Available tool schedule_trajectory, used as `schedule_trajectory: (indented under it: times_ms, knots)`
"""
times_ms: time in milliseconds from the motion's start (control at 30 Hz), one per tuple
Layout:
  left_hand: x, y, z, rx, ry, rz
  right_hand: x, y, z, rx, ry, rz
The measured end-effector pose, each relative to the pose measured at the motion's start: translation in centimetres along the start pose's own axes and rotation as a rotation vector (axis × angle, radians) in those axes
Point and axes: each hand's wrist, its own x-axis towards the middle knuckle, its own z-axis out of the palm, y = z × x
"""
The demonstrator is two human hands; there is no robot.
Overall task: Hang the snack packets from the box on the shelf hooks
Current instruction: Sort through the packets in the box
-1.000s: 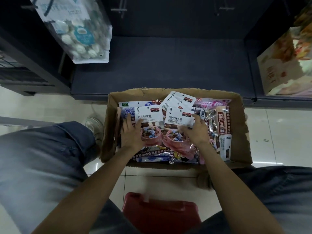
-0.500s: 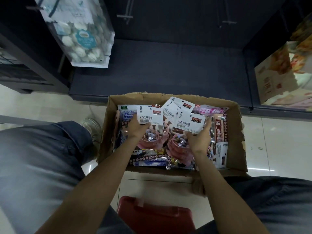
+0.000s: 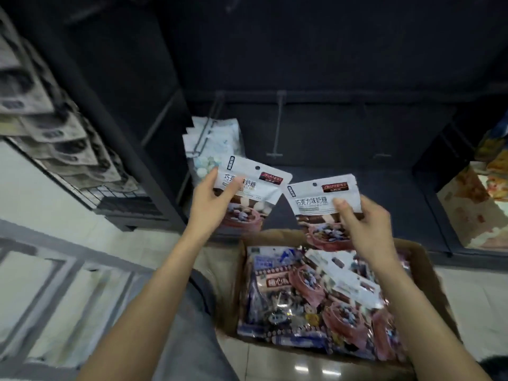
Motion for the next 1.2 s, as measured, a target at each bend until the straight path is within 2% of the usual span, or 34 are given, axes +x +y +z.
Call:
schedule_trajectory:
  times_ms: [100,233,400,500,633,733,900,1067,1200]
  knots:
    - [2.6,4.3,-3.4,-0.055,0.140,0.165,2.2,-6.3,1.3,0.074,0.049,-0.212]
    - [6.3,7.7,-7.0,-0.039,0.347,0.326,4.5,-12.6,3.3,0.133,0.046,-0.380]
    - [10.9,10.5,-8.1,0.068,0.288,0.377,7.2,-16.1,5.2,0.128,0.045,-0.476]
    - [13.8,11.3,-7.2,0.024,0.180,0.292,8.5,-17.0,5.7,0.119,0.043,-0.496]
    - [16.2,11.9,-6.0,-0.108,0.145,0.167,10.2,-17.9,5.9,0.139,0.055,-0.472]
    - [17.3,11.8,-5.1,-0.075,0.176,0.132,11.1,-18.0,6.2,0.109,0.078,-0.450]
    - [18.0,11.2,-3.7,-0.022,0.325,0.105,12.4,-17.5,6.8,0.041,0.079,-0.386]
    - [18.3,10.7,-2.3,-0.066,0.283,0.113,12.9,-17.1,6.8,0.010,0.074,-0.354]
    - [18.7,10.1,-1.8,-0.146,0.320,0.145,13.2,-16.7,6.6,0.014,0.071,-0.343]
